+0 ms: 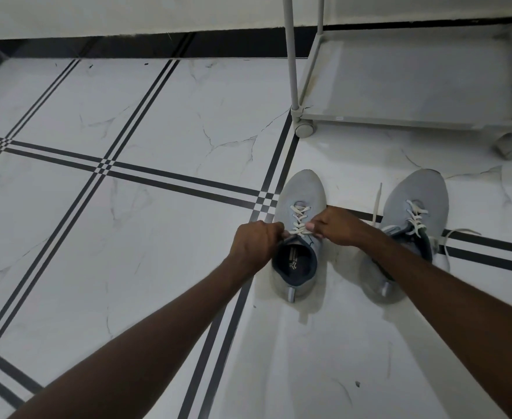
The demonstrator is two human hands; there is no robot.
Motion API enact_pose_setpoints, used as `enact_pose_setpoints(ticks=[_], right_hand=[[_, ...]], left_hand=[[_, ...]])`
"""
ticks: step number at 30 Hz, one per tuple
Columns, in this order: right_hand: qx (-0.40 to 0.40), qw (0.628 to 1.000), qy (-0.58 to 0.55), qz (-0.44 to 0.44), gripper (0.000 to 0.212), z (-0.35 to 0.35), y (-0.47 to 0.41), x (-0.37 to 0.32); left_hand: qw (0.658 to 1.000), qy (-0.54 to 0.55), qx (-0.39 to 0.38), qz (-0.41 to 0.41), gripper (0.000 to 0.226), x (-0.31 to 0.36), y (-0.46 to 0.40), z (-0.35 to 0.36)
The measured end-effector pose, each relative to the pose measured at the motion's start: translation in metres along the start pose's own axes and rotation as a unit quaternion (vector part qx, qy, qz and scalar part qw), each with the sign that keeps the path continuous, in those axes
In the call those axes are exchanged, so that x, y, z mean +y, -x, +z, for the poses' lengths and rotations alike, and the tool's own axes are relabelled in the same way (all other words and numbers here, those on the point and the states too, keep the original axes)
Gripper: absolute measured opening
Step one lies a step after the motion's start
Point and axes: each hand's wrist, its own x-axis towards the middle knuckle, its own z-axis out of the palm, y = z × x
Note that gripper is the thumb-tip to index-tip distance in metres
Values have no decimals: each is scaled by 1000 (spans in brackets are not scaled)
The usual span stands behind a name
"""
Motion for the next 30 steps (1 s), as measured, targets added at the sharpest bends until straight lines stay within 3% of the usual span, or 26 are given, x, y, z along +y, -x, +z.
enact_pose_setpoints(ticks=[4,8,11,17,20,24,27,30], right_hand=[[39,997,66,0,48,11,3,3],[-19,984,175,14,41,-5,9,-12],[-42,976,210,34,49,-37,16,-17],[149,956,250,51,26,-88,64,16],[197,964,151,101,25,-90,97,46],[172,972,4,158,29,-71,123,75],[225,945,-93,220,37,-57,130,92],[206,934,-127,261,40,-54,134,97]], left_hand=[[999,5,-41,1,35,-4,-5,7],[988,18,-153,-18,53,-14,-25,-23],[981,24,-193,-15,48,-19,-56,-64],[973,187,-126,51,24,73,-97,-93],[962,219,-132,99,24,129,-102,-69],[954,243,-116,130,39,162,-95,-34],[957,234,-92,144,27,167,-92,-21],[962,226,-95,117,14,167,-94,-21]])
